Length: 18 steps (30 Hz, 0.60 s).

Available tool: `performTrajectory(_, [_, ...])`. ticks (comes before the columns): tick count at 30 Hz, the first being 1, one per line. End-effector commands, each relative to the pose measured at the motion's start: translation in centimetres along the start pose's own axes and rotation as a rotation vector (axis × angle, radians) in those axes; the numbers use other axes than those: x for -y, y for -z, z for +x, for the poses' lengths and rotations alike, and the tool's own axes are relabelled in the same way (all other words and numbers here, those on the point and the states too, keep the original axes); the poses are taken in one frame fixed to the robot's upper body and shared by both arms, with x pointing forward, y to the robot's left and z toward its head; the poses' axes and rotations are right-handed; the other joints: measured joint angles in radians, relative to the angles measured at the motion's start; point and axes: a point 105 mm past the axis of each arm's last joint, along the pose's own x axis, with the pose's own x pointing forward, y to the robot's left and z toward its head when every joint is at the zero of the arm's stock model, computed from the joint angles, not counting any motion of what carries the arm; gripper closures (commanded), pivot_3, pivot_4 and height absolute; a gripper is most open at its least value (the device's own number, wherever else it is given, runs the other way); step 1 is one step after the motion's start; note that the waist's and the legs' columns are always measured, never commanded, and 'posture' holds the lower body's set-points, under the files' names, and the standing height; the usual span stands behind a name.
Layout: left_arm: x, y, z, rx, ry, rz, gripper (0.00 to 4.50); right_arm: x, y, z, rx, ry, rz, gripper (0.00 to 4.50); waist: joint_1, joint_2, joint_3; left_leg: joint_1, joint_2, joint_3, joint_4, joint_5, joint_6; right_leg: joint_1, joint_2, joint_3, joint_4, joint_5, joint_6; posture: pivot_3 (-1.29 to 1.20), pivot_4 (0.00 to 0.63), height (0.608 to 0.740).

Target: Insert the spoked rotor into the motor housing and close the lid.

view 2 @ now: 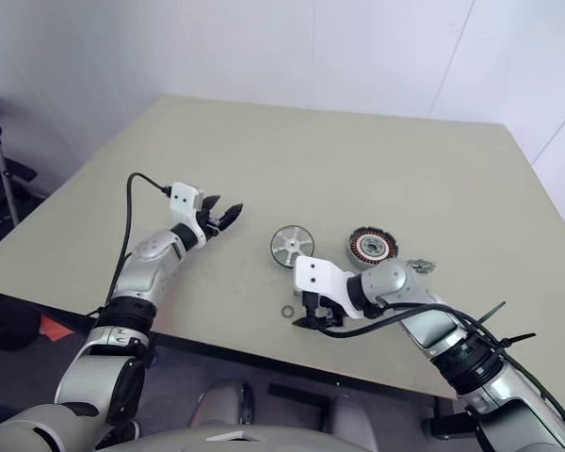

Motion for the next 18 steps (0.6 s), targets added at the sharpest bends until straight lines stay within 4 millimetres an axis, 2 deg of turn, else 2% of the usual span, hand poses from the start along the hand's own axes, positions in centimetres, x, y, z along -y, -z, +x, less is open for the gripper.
performTrajectory(1, [0.05,-1.60,0.09,0.041,0.011,0.037,0.81,-0.49,0.26,0.43,-0.002,-0.023,-0.017,1.57,-0.002,0.000,0.000,0.000,0.000,0.000,0.000,0.000,0.000,0.000,0.000,0.000,0.000,0.000,0.000,0.00,0.000,0.740])
performTrajectory(12, [0.12,-1.38,-0.04,0.036,0.008,0.032,0.81,-0.67,0.52,1.11,0.015,-0.058,-0.081,1.57,-0.022,-0.001,-0.001,0.007,-0.001,0.000,-0.006,0.000,0.000,0.008,0.000,0.000,-0.009,0.001,-0.002,0.00,0.000,0.740])
performTrajectory(18, [0.12,-1.33,-0.08,0.039,0.000,0.030,0.81,-0.73,0.36,0.78,0.032,-0.083,-0.078,1.57,-0.022,-0.001,-0.001,0.007,-0.001,0.000,-0.007,0.000,0.000,0.009,0.001,0.000,-0.009,0.001,-0.002,0.00,0.000,0.740])
